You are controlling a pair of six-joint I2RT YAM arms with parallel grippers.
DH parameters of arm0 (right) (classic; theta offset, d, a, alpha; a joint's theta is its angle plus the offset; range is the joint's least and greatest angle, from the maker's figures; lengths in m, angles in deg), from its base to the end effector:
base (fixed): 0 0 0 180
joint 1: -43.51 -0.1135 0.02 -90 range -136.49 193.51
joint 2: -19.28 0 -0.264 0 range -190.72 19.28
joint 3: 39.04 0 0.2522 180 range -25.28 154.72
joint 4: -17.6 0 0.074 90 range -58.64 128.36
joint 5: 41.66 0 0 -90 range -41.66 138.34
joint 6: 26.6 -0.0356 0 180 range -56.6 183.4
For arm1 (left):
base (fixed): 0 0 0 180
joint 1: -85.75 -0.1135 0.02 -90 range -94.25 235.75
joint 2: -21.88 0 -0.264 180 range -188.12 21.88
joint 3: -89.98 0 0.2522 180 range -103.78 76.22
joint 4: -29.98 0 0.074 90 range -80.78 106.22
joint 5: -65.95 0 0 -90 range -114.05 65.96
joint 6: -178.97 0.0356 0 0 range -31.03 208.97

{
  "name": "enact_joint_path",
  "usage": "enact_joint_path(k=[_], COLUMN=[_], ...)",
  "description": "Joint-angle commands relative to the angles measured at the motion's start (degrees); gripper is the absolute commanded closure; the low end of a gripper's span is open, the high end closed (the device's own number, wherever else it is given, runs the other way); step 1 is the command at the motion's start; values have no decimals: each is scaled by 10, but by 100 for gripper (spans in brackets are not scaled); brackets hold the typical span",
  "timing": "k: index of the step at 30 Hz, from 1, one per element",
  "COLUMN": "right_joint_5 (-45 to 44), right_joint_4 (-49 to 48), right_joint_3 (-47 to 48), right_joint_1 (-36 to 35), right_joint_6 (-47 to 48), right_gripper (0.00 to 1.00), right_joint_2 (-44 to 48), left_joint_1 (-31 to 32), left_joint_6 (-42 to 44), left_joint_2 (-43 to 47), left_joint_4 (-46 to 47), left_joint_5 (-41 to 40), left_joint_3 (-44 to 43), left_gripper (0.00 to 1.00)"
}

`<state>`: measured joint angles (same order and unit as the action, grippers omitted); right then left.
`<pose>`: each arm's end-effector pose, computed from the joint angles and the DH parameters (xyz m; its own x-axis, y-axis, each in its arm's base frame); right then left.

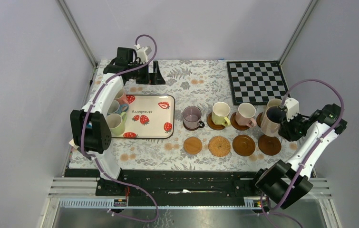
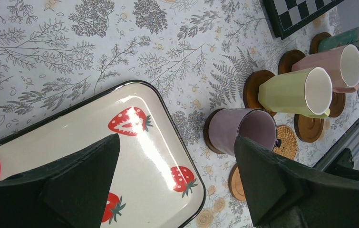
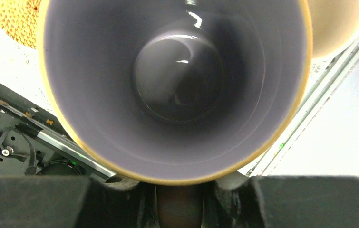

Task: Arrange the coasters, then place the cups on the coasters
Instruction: Place the cup on the coaster.

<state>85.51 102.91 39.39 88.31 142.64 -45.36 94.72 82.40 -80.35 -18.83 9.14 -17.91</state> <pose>0.1459 -0.1146 0.3151 -0.5438 -0.5633 -0.6221 -0.5817 0.7873 -0.2044 0.3947 -0.0820 0.3254 -0.7312 0.0185 -0.6819 0.4442 0.7715 -0.4554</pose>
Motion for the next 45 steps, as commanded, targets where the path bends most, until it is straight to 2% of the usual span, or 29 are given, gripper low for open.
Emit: enact_joint_path(k=[1, 19, 29, 38, 45], right_joint_5=[38, 27, 60, 67, 70], right_joint_4=[-8, -54, -86, -119, -114], right_joint_3=[-13, -85, -132, -168, -161], right_joint_1=[17, 68, 100, 117, 123], right_joint_6=[61, 132, 159, 185, 206], right_gripper=[100, 100, 100, 100, 100], right_joint_2=[3, -14, -5, -14, -39], left_joint_1=[4, 4, 3, 5, 10], left_joint_6=[-3, 38, 52, 51, 61], left_joint_2=[-7, -64, -110, -120, -122], left_joint_4=[9, -90, -149, -159, -174], left_joint_5=[-7, -28, -29, -34, -37], left_joint_3=[-44, -156, -231, -247, -252], left_gripper=[1, 1, 1, 1, 1])
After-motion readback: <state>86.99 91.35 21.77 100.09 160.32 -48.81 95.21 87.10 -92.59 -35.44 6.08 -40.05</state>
